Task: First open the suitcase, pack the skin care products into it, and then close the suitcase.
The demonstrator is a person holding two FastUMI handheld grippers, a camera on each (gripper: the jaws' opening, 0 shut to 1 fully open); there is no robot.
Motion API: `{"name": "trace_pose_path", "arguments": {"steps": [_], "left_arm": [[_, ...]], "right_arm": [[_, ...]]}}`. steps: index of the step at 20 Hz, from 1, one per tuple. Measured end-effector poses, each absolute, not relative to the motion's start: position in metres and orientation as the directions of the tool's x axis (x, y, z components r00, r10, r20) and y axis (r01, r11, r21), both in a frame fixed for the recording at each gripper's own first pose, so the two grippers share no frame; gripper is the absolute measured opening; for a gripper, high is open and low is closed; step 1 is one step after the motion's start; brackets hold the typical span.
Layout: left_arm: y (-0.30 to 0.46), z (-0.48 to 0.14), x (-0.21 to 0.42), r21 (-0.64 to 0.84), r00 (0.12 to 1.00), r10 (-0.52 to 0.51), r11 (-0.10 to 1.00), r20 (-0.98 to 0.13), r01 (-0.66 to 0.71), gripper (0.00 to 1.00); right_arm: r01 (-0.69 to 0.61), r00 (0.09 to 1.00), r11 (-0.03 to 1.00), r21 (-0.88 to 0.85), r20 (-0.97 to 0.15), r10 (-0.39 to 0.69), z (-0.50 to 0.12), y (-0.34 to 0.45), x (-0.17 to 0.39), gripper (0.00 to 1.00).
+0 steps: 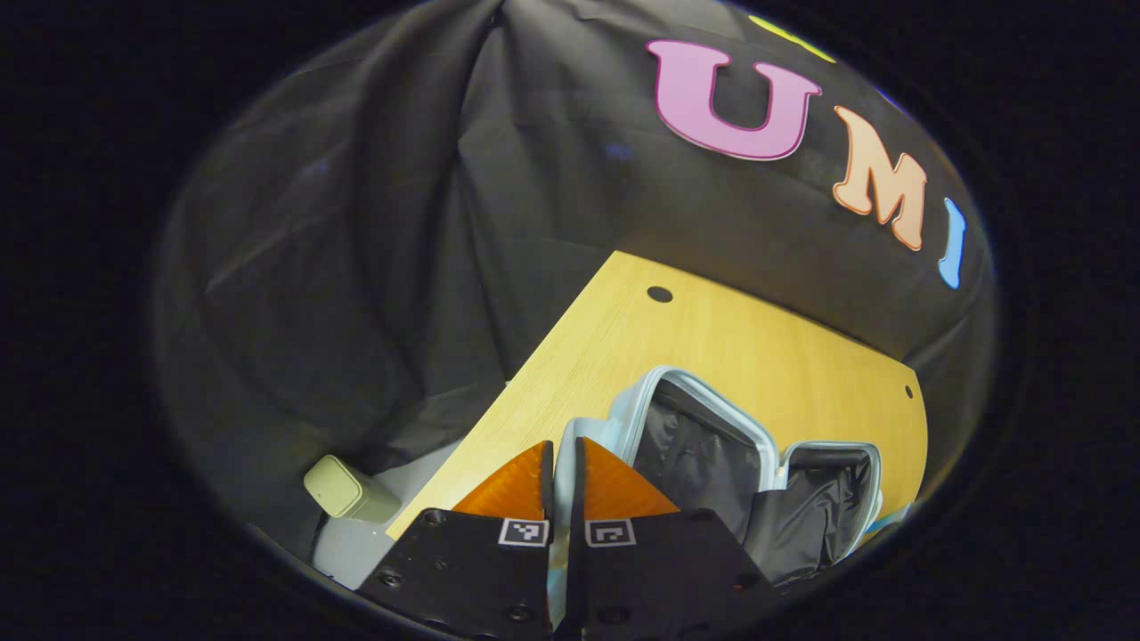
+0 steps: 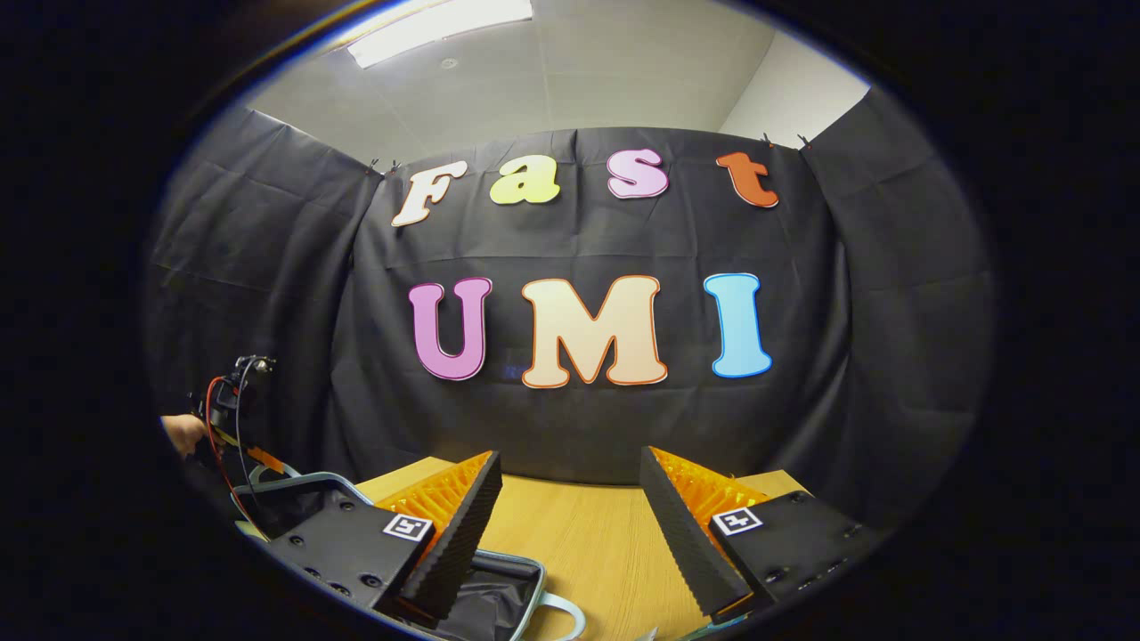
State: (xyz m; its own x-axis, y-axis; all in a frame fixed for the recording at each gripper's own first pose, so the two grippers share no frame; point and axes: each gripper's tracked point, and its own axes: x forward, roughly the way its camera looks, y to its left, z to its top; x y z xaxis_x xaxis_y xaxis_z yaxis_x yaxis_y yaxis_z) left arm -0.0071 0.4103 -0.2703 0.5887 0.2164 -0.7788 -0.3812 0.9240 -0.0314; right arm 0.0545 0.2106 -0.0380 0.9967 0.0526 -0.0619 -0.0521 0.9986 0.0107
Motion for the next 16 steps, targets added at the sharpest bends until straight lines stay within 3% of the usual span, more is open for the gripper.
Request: {"name": "trace_pose_path", "arguments": {"steps": [8,10,13,16], "left_arm": [[0.434,-0.320,-0.019,-0.003,0.506,0.256,0.890,-0.824,-0.455,0.04],[0.445,-0.317,-0.018,0.012,0.527,0.307,0.872,-0.793,-0.489,0.16],[0.432,-0.285,-0.004,-0.065,0.655,0.302,0.878,-0.693,-0.473,0.50],[0.416,-0.234,0.007,-0.051,0.764,0.357,0.890,-0.538,-0.452,0.82]], "right_arm": [[-0.031,0.997,1.000,0.000,-0.071,0.031,-0.040,0.209,0.056,0.98],[-0.030,0.997,1.000,-0.002,-0.074,0.030,-0.040,0.209,0.056,0.98],[-0.039,0.998,0.999,-0.005,-0.059,0.039,-0.033,0.207,0.055,0.98],[-0.052,0.998,0.999,0.002,-0.037,0.052,-0.025,0.198,0.054,0.98]]}}
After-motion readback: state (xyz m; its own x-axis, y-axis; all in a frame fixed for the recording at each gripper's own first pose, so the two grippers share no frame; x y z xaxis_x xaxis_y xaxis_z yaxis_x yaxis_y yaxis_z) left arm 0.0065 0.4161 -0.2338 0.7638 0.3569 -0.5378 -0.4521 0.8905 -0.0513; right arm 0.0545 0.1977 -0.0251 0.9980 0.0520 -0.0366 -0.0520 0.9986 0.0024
